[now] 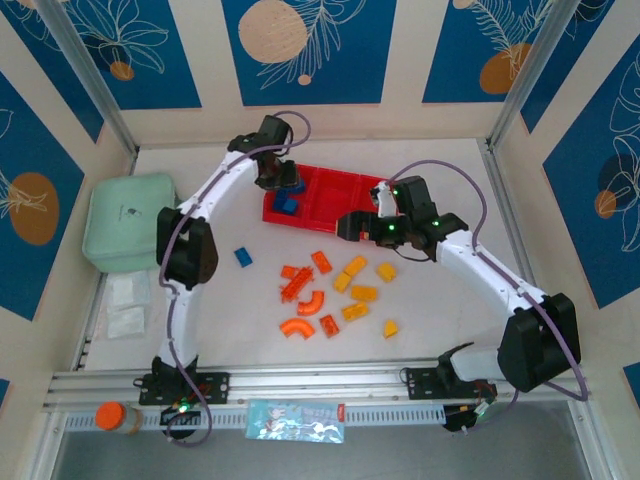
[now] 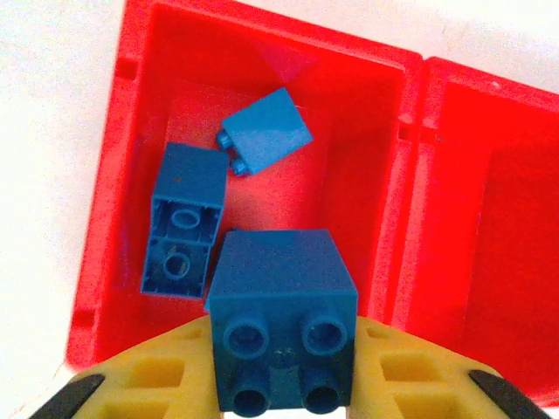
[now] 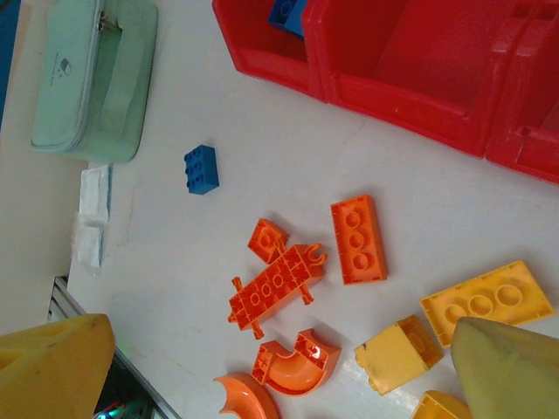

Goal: Sort the legos into containers by color
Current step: Place the lego in the container, then pick up the lego from the middle-left of the table.

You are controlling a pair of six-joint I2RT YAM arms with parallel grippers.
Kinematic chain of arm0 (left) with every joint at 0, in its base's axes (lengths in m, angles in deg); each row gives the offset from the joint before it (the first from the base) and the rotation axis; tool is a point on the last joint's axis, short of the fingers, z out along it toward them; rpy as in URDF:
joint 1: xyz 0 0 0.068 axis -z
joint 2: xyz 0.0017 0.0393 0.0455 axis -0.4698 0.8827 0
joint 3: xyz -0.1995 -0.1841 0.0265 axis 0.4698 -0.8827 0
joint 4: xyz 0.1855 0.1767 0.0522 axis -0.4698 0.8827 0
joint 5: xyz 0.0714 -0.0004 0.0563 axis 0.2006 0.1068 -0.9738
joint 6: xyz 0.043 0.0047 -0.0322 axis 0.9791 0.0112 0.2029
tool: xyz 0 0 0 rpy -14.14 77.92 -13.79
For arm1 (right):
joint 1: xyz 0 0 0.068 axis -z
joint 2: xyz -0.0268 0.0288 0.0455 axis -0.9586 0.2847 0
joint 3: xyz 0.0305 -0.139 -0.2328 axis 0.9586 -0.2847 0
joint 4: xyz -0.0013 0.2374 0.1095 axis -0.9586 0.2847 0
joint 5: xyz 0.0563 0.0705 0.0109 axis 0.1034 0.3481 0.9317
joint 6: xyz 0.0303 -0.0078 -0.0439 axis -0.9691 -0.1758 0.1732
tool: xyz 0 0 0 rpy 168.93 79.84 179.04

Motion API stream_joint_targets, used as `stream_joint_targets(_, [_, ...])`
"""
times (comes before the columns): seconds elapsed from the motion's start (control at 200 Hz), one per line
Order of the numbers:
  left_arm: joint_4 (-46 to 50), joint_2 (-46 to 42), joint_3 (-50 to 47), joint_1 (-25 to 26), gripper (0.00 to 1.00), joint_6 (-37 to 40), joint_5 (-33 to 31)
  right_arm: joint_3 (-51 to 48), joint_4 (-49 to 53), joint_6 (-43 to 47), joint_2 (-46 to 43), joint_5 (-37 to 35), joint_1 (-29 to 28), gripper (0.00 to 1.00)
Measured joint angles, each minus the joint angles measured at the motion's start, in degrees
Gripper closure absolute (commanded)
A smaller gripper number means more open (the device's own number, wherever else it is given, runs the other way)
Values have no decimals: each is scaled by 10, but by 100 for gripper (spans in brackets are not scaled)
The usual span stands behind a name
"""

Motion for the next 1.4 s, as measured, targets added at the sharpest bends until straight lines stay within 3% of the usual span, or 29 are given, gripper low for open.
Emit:
stream_joint_targets(0.37, [27,89,81,0,54,18,26,0,-1,2,19,14,10,1])
stream_joint_targets(0.805, [59,69,93,0,50,29,38,11,-4,6,26,25,6,1])
stream_joint_targets(0.93, [56,-6,17,0,50,29,38,13,-1,11,27,25,-4,1])
stream_joint_targets(1.2, [-14,-237,-257,0,49,4,33,16,22,26,38,20,-51,1])
stream_joint_targets(1.4, [-50,-339,-425,0,45,-38,-4,10,19,17,50,17,-91,1])
